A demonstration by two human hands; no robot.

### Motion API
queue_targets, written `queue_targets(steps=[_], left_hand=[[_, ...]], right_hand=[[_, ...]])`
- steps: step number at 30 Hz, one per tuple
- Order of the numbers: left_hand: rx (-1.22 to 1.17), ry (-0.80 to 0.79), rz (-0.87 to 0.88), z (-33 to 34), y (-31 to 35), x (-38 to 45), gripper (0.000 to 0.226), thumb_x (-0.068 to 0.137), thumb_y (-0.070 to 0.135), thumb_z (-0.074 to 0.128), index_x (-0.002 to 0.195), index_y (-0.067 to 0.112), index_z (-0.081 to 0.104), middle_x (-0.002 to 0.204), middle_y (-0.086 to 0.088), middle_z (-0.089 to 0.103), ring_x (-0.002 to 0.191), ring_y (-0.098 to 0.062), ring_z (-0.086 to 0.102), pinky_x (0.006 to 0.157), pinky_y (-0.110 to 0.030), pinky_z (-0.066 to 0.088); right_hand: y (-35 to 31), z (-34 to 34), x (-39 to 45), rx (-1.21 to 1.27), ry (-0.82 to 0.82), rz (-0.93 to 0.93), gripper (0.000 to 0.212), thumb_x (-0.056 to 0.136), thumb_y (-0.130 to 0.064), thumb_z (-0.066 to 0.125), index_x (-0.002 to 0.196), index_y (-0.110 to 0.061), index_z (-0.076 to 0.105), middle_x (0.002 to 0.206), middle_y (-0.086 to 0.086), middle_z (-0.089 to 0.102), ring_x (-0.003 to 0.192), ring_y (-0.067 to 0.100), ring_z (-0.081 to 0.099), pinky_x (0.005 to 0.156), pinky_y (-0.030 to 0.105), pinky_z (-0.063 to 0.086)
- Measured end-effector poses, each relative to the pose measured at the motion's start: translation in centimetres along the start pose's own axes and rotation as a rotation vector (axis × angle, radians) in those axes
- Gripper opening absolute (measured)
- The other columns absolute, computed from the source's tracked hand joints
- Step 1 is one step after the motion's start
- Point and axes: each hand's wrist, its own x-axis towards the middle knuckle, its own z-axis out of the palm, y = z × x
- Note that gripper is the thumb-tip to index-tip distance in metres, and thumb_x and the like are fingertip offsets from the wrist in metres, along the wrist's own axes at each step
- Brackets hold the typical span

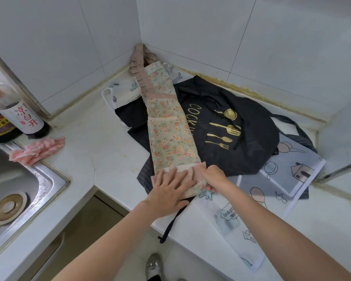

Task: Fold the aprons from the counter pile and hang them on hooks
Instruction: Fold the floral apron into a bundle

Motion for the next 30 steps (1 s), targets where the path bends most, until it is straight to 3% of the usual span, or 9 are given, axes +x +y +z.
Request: queue_targets(steps=[2, 4, 7, 10, 13, 16, 20, 23, 30], left_hand=[[0.008, -0.055, 0.008, 0.8, -1.0, 0.2, 0.061, 0.084, 0.061, 0.028, 0.137, 0.032, 0.035, 0.132, 0.000, 0.057, 0.116, -0.029, 0.058, 0.088, -0.053, 0.049], [0.024, -0.049, 0.041, 1.0, -1.8, 0.5, 0.065, 0.084, 0.063, 0.028, 0.142, 0.031, 0.030, 0.132, 0.001, 0.057, 0.118, -0.028, 0.057, 0.091, -0.051, 0.049], [0.040, -0.005, 0.097, 1.1, -2.1, 0.5, 0.073, 0.086, 0.061, 0.029, 0.148, 0.026, 0.017, 0.135, -0.001, 0.054, 0.123, -0.025, 0.054, 0.098, -0.048, 0.042], [0.050, 0.120, 0.168, 0.9, -2.1, -0.1, 0.070, 0.085, 0.055, 0.042, 0.144, 0.019, 0.031, 0.138, -0.004, 0.051, 0.128, -0.024, 0.047, 0.111, -0.046, 0.029], [0.048, 0.295, 0.093, 0.3, -3.0, -1.9, 0.074, 0.067, 0.041, 0.072, 0.130, 0.014, 0.043, 0.131, -0.007, 0.053, 0.121, -0.026, 0.043, 0.104, -0.044, 0.029], [-0.010, 0.371, 0.011, -0.1, -3.8, -3.2, 0.075, 0.058, 0.025, 0.084, 0.121, 0.011, 0.046, 0.125, -0.009, 0.045, 0.109, -0.027, 0.049, 0.095, -0.038, 0.038], [-0.244, 0.225, -0.048, -0.2, -3.8, -2.7, 0.084, 0.067, 0.020, 0.083, 0.136, 0.011, 0.037, 0.131, -0.008, 0.049, 0.101, -0.026, 0.065, 0.074, -0.029, 0.054], [-0.542, 0.124, -0.198, -0.5, -3.7, -1.7, 0.069, 0.085, 0.025, 0.068, 0.142, 0.022, 0.030, 0.135, -0.005, 0.050, 0.110, -0.026, 0.060, 0.087, -0.034, 0.051], [-1.032, 0.069, -0.514, -3.0, -6.1, -0.5, 0.029, 0.090, 0.024, 0.061, 0.119, 0.018, 0.064, 0.102, 0.015, 0.064, 0.087, 0.006, 0.059, 0.078, -0.006, 0.045]], right_hand=[[1.1, -0.3, -0.6, -0.023, 0.163, -0.201, 0.030, 0.098, -0.036, 0.041, 0.090, -0.011, 0.055, 0.077, 0.004, 0.063, 0.062, 0.016, 0.061, 0.062, 0.032, 0.053], [2.4, -0.7, -1.5, -0.066, 0.228, -0.465, 0.030, 0.094, -0.023, 0.052, 0.123, -0.015, 0.048, 0.114, 0.001, 0.059, 0.093, 0.015, 0.060, 0.082, 0.032, 0.052], [4.1, -0.2, -2.1, -0.496, 0.036, -0.777, 0.073, 0.088, -0.004, 0.048, 0.150, -0.018, 0.013, 0.158, -0.004, 0.002, 0.144, 0.012, 0.010, 0.112, 0.028, 0.028], [4.3, 0.5, -1.4, -0.819, 0.026, -0.827, 0.083, 0.084, 0.009, 0.036, 0.150, -0.014, -0.008, 0.148, -0.002, -0.031, 0.137, 0.012, -0.028, 0.119, 0.029, -0.004], [4.5, 0.3, -0.4, -0.702, -0.009, -0.730, 0.080, 0.088, 0.007, 0.039, 0.150, -0.011, -0.008, 0.153, -0.004, -0.024, 0.142, 0.007, -0.015, 0.111, 0.015, 0.013], [4.9, 0.2, 0.2, -0.482, -0.063, -0.685, 0.083, 0.086, 0.002, 0.047, 0.152, -0.016, 0.001, 0.154, -0.015, -0.010, 0.140, 0.001, 0.011, 0.093, 0.005, 0.026], [4.6, 0.0, 0.9, -0.308, -0.061, -0.656, 0.082, 0.080, -0.003, 0.060, 0.150, -0.020, 0.021, 0.156, -0.010, 0.018, 0.139, 0.011, 0.030, 0.105, 0.018, 0.032], [3.9, -0.5, 0.7, -0.281, -0.009, -0.624, 0.076, 0.079, -0.008, 0.063, 0.146, -0.020, 0.030, 0.149, -0.004, 0.034, 0.133, 0.014, 0.039, 0.104, 0.024, 0.035], [3.0, -1.6, 1.1, -0.037, 0.082, -0.576, 0.038, 0.081, -0.005, 0.068, 0.118, -0.015, 0.063, 0.111, 0.008, 0.062, 0.109, 0.016, 0.048, 0.085, 0.025, 0.040]])
